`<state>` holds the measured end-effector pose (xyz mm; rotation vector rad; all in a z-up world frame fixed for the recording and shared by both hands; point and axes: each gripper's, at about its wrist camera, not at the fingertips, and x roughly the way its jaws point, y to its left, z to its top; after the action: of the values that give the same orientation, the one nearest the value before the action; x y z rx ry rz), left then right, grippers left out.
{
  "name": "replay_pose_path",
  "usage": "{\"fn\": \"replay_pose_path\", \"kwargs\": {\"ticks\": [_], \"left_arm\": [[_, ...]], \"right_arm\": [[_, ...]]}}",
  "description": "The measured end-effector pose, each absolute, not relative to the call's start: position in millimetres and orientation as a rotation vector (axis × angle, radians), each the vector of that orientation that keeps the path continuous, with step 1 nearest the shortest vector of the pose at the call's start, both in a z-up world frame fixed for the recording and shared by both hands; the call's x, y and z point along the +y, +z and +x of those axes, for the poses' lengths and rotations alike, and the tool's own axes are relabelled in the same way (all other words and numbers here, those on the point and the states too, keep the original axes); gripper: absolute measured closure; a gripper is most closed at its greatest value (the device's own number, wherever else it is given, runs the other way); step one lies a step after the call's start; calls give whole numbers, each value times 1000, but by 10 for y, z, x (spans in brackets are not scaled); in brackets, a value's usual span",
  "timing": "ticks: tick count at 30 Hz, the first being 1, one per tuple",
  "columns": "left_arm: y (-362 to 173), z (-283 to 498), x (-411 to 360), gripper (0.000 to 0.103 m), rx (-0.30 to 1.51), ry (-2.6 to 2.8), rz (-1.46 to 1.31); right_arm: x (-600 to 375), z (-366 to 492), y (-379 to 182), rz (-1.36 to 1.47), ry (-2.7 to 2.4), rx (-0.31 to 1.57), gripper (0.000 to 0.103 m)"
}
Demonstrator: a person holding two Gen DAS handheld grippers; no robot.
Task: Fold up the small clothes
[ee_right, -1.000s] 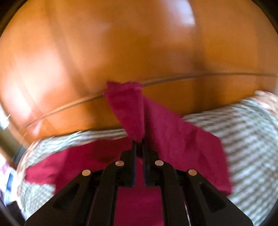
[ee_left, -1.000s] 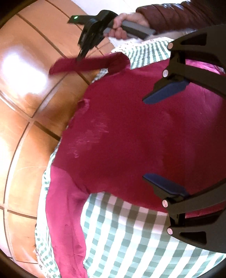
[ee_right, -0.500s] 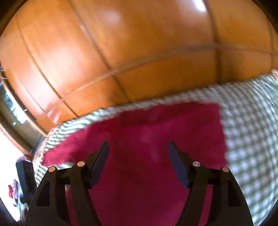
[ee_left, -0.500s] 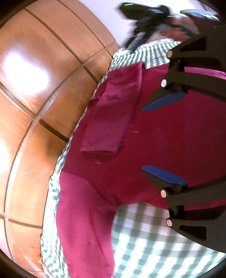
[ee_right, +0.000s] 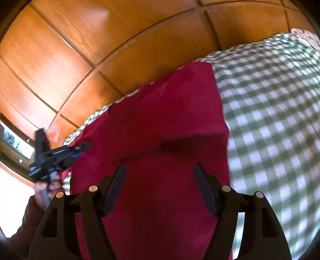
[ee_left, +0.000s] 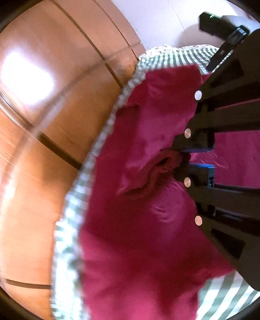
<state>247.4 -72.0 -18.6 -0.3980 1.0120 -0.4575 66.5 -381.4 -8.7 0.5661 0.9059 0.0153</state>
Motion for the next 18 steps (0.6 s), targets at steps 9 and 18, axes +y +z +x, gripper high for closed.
{"fn": "replay_pose_path", "kwargs": {"ticks": [9, 18], "left_arm": [[-343, 2386, -772, 96, 1019, -337, -178], [-488, 2285, -788, 89, 1010, -298, -165]], "right_arm": [[-3978, 965, -362, 544, -103, 919, 34], [-3554, 871, 102, 340, -39, 865, 33]]}}
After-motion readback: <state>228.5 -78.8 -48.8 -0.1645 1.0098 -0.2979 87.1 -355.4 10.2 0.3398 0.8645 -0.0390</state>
